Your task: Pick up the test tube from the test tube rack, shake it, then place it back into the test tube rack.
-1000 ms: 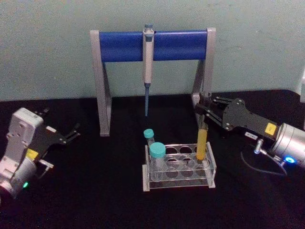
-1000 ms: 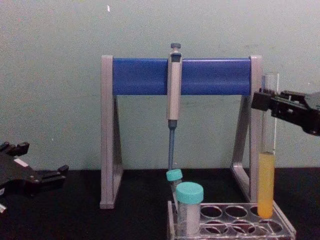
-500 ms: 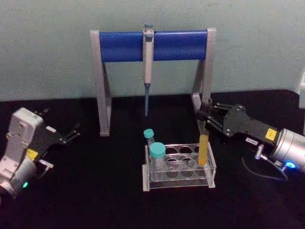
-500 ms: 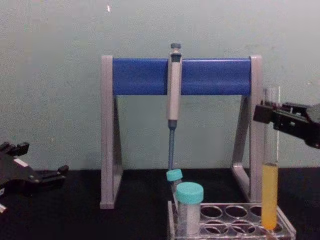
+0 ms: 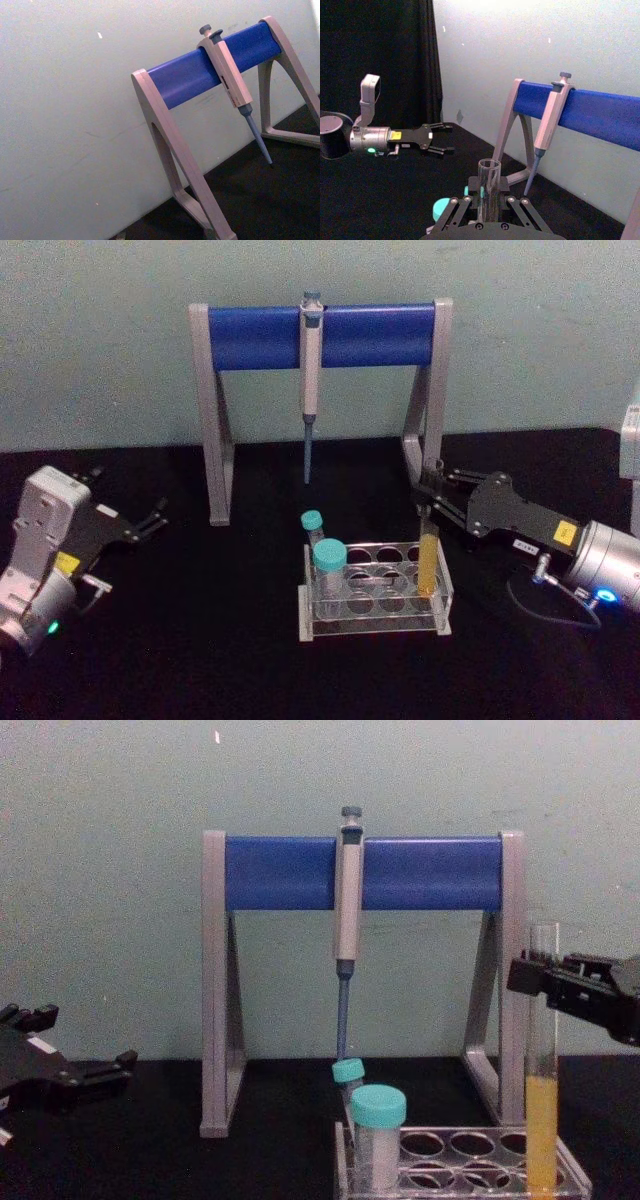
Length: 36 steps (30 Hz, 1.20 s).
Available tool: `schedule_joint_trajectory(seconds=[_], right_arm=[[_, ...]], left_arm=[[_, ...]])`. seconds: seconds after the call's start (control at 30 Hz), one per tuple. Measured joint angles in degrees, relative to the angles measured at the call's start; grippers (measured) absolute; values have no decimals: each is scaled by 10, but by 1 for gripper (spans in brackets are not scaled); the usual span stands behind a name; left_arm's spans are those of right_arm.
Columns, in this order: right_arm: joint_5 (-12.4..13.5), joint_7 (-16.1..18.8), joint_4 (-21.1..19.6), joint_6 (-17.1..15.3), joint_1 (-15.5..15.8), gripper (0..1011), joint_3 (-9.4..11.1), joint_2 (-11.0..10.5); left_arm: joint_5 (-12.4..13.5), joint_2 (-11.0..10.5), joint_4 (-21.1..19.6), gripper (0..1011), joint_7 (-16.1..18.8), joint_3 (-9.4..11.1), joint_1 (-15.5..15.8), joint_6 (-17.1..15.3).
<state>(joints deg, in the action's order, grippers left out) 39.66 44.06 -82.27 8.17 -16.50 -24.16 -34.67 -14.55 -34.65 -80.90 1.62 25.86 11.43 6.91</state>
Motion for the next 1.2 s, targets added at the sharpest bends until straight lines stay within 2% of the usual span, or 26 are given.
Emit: schedule_joint_trajectory(seconds=[1.2], right_arm=[[-11,11,56,-7,-17,238,-15,20]], left_arm=[[0,0,0,1001,0,0,0,0]])
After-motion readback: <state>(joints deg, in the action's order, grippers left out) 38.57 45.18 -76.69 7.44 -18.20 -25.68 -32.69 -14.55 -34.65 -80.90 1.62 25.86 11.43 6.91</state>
